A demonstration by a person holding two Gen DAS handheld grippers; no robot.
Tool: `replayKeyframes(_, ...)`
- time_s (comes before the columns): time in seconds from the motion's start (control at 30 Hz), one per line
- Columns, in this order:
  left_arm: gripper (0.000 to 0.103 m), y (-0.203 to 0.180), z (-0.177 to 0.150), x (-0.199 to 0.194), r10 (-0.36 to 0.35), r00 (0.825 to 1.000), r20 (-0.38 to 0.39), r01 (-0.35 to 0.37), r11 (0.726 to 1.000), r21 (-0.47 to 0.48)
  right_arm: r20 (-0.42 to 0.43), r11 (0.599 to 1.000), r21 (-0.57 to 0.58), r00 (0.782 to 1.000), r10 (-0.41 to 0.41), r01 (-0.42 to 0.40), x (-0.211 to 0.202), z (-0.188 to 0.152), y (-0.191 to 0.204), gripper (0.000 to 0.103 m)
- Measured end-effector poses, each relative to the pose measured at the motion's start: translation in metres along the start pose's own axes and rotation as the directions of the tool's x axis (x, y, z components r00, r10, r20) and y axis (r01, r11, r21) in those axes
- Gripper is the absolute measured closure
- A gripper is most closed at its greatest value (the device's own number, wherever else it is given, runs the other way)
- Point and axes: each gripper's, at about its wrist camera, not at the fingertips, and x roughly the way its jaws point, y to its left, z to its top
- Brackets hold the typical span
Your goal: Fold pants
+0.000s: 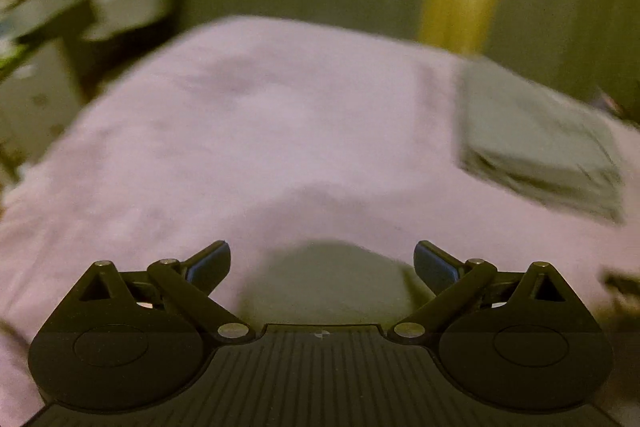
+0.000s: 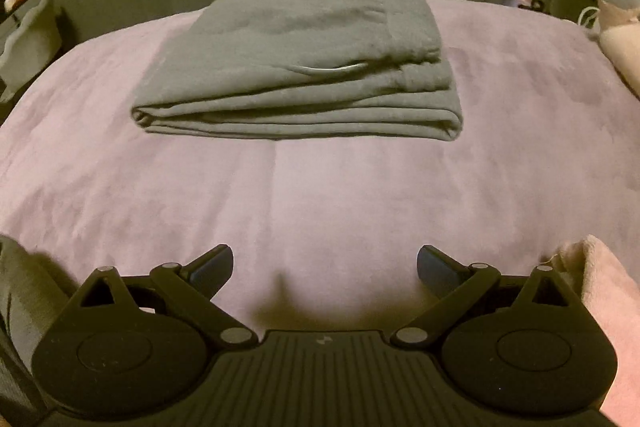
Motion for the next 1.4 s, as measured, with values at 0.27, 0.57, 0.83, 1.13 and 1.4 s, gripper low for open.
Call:
replayKeyframes(0.27,0.002,-0.108,0.009,0.031,-0.091,0.996,-0.022,0.093,0.942,0.322,-0.005,0.997,-0.081,1.000,-0.011,0.010,0.003,0.003,0.022,0.004)
replayKeyframes(0.57,0.002,-0.149,0.011,0.095,-0.080,0.993,-0.092,0.108,0.923,0.370,0.053,0.997,-0.061,0.997,-0.051,0.054,0.013,0.011,0.021,0.004)
replayKeyframes(0.83,0.002,-0.159,0.021,0.121,-0.098,0.991,-0.087,0.123,0.925,0.359,0.080,0.996,0.003,0.993,-0.086,0.086,0.040,0.028,0.007,0.004)
replayKeyframes(1.13,0.002,-0.167,0.026,0.153,-0.116,0.990,-0.086,0.138,0.928,0.345,0.095,0.992,-0.006,0.987,-0.127,0.128,0.055,0.042,-0.008,0.004)
replayKeyframes(1.4,0.002,-0.175,0.036,0.167,-0.152,0.986,-0.070,0.166,0.943,0.287,0.087,0.993,0.001,0.989,-0.118,0.118,0.073,0.050,-0.010,0.004)
